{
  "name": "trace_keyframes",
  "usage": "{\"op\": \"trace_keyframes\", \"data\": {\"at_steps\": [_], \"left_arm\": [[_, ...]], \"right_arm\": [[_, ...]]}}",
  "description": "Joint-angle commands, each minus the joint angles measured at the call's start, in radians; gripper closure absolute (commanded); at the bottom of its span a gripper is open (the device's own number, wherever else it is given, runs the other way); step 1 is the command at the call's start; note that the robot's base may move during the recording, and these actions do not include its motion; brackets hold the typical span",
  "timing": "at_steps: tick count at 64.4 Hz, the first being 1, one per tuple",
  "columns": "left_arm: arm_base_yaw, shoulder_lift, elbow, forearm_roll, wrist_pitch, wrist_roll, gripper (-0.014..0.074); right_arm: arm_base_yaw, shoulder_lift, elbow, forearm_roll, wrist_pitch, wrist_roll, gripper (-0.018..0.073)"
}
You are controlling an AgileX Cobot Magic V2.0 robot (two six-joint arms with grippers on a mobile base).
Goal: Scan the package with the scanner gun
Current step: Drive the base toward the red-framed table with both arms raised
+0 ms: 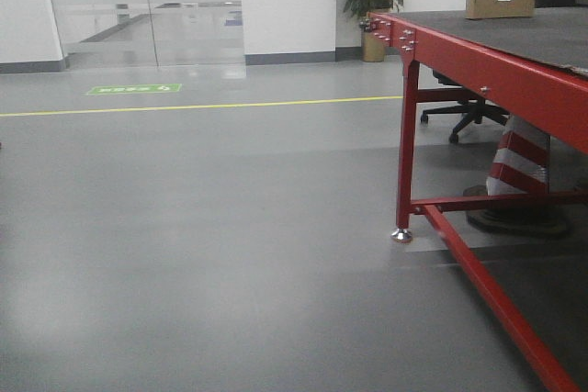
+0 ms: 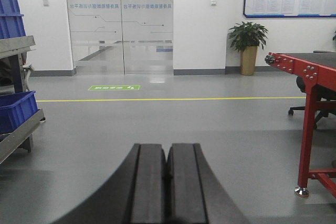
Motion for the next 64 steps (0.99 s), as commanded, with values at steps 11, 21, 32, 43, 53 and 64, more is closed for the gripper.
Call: {"op": "trace_keyframes", "data": {"at_steps": [11, 21, 32, 43, 53, 64], "left_arm": [[-0.005, -0.004, -0.001, -0.006, -0.014, -0.008, 0.0708], [-0.005, -0.004, -0.001, -0.006, -0.014, -0.008, 0.0708], [-0.005, -0.004, -0.001, -0.006, -0.014, -0.008, 0.0708], [-0.005, -0.004, -0.001, -0.006, -0.014, -0.008, 0.0708], [-0.005, -0.004, -0.001, -0.006, -0.014, -0.008, 0.0708], [-0.005, -0.004, -0.001, -0.006, -0.014, -0.008, 0.0708]], "right_arm": [[-0.004, -0.003, 0.0, -0.005, -0.022, -0.001, 0.0722], [-0.004, -0.003, 0.0, -0.005, -0.022, -0.001, 0.0722], [-0.004, -0.003, 0.0, -0.005, -0.022, -0.001, 0.0722], [-0.004, -0.003, 0.0, -0.005, -0.022, -0.001, 0.0722], [-0.004, -0.003, 0.0, -0.005, -0.022, -0.001, 0.0722], [-0.004, -0.003, 0.0, -0.005, -0.026, -0.001, 0.0722]]}}
